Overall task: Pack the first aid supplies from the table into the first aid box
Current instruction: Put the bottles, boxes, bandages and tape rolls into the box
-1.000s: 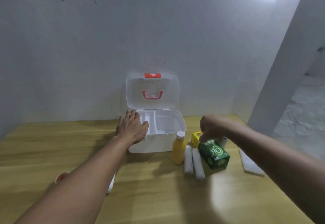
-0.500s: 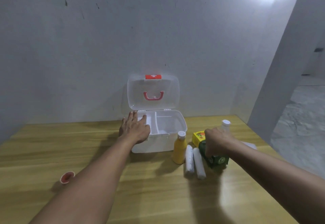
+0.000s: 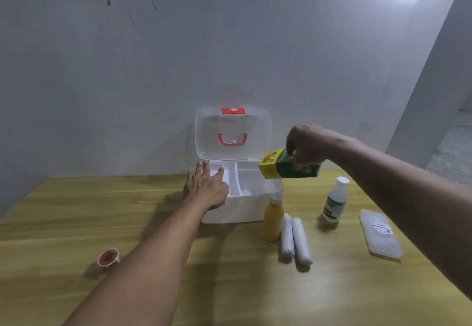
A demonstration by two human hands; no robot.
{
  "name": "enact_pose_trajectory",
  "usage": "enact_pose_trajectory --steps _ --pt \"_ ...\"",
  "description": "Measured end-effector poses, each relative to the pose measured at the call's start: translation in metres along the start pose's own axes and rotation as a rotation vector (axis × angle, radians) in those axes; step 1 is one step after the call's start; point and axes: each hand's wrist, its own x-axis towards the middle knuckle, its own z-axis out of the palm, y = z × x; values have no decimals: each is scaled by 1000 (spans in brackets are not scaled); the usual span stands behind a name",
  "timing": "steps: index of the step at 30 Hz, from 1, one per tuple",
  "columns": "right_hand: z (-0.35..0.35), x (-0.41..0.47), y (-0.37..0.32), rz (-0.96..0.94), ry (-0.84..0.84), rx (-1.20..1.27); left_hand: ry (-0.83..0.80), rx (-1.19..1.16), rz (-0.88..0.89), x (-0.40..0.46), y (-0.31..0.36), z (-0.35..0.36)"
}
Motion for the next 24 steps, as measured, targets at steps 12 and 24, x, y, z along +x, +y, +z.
enact_pose_trajectory --steps 12,24 --pt "69 59 -50 -233 -131 110 10 5 5 -1 1 0" --pt "109 69 -44 -127 -118 228 -6 20 7 -1 1 0"
